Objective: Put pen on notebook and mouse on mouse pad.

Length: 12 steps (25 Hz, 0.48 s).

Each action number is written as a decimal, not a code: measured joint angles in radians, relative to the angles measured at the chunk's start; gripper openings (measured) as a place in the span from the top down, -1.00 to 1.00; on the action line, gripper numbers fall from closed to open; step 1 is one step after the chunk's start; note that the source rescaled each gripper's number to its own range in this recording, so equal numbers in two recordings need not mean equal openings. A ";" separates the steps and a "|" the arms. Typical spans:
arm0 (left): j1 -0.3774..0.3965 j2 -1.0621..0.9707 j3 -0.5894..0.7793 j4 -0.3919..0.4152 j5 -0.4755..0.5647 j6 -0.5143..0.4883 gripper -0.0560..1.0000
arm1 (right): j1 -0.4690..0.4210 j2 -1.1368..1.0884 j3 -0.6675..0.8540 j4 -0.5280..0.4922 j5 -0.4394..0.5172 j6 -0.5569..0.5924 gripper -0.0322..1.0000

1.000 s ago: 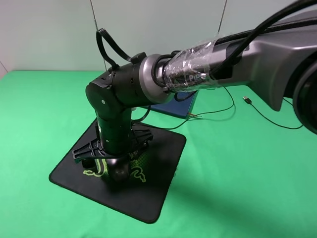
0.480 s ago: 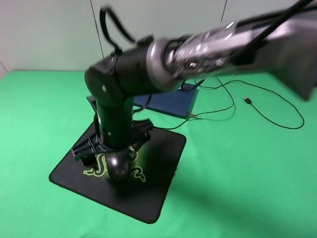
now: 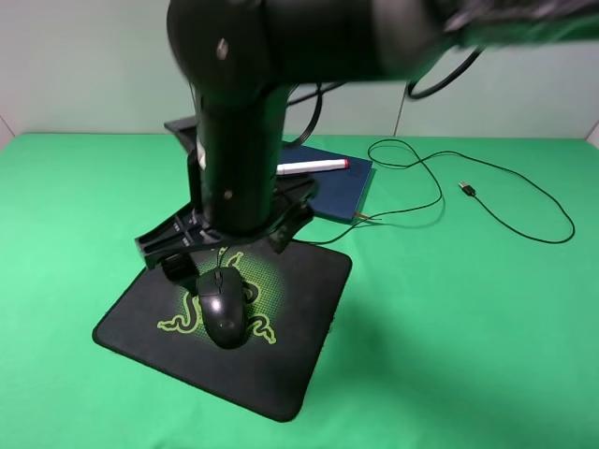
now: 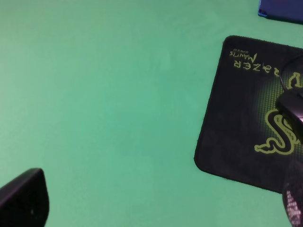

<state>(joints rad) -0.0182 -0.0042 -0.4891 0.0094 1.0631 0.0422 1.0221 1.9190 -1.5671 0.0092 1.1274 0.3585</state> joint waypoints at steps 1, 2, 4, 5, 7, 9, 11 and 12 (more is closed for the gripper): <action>0.000 0.000 0.000 0.000 0.000 0.000 -1.00 | 0.000 -0.014 0.000 0.000 0.023 -0.009 -1.00; 0.000 0.000 0.000 0.000 0.000 0.000 -1.00 | 0.000 -0.031 0.000 0.000 0.046 -0.020 -1.00; 0.000 0.000 0.000 0.000 0.000 0.000 -1.00 | 0.000 -0.059 0.000 0.000 0.075 -0.037 -1.00; 0.000 0.000 0.000 0.000 0.000 0.000 -1.00 | 0.000 -0.071 0.000 0.001 0.081 -0.047 -1.00; 0.000 0.000 0.000 0.000 0.000 0.000 -1.00 | 0.000 -0.099 0.000 0.013 0.089 -0.063 -1.00; 0.000 0.000 0.000 0.000 0.000 0.000 -1.00 | 0.000 -0.128 0.000 0.034 0.091 -0.077 -1.00; 0.000 0.000 0.000 0.000 0.000 0.000 -1.00 | 0.000 -0.159 0.000 0.054 0.093 -0.087 -1.00; 0.000 0.000 0.000 0.000 0.000 0.000 -1.00 | 0.000 -0.173 0.001 0.059 0.093 -0.091 -1.00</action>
<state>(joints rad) -0.0182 -0.0042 -0.4891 0.0094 1.0631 0.0422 1.0221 1.7457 -1.5658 0.0683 1.2205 0.2679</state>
